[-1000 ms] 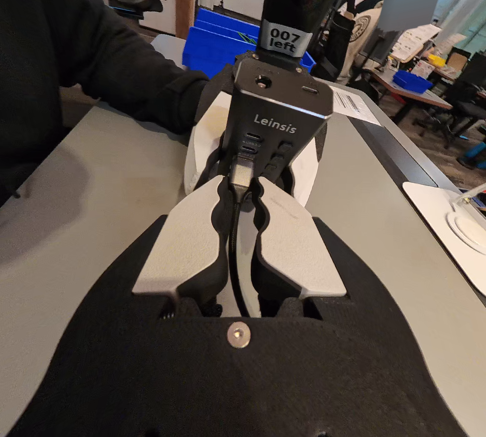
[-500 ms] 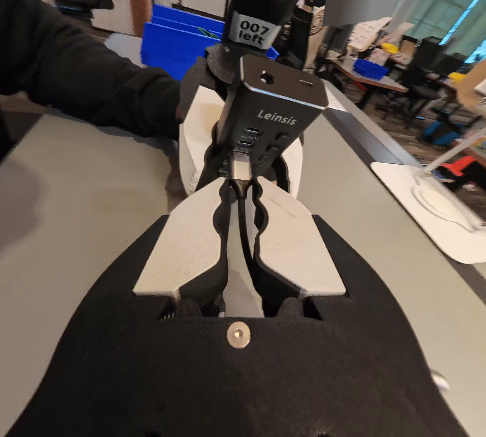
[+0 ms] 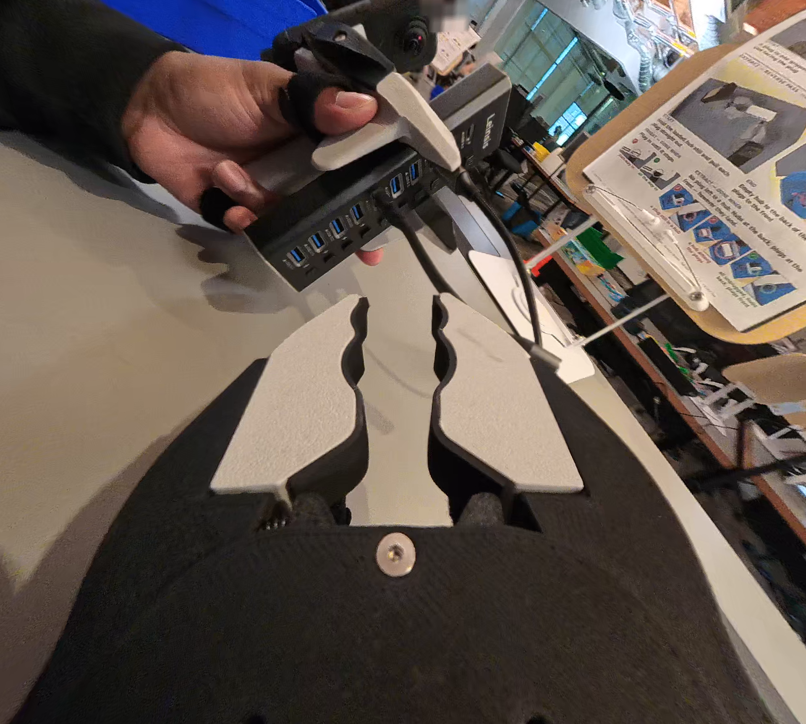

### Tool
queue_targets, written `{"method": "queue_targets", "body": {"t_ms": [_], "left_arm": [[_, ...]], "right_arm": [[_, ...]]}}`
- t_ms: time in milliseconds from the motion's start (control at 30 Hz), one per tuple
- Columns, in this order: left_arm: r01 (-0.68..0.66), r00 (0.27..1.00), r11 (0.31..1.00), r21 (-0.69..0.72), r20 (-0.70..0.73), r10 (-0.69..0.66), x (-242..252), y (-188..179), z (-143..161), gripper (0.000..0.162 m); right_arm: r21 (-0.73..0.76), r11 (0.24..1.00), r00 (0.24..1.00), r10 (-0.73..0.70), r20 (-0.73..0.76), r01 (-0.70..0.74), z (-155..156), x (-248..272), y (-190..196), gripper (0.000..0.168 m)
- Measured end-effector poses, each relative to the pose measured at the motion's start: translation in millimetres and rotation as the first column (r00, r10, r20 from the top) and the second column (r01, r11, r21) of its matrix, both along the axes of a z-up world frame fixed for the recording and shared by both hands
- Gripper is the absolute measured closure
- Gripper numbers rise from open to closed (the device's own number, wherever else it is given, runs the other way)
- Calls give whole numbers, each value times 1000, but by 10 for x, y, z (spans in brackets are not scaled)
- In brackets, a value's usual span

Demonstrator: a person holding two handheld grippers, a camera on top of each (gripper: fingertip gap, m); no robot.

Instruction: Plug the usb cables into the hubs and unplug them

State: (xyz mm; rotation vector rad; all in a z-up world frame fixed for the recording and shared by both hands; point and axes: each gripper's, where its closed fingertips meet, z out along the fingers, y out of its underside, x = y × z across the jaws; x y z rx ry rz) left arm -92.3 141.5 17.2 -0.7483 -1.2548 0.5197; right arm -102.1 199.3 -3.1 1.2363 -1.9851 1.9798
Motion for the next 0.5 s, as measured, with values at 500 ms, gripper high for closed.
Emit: {"method": "queue_targets", "body": {"t_ms": [500], "left_arm": [[111, 974, 994, -23, 200, -104, -238, 464, -318, 90]], "right_arm": [[4, 998, 957, -57, -286, 61, -329, 208, -140, 148]]}}
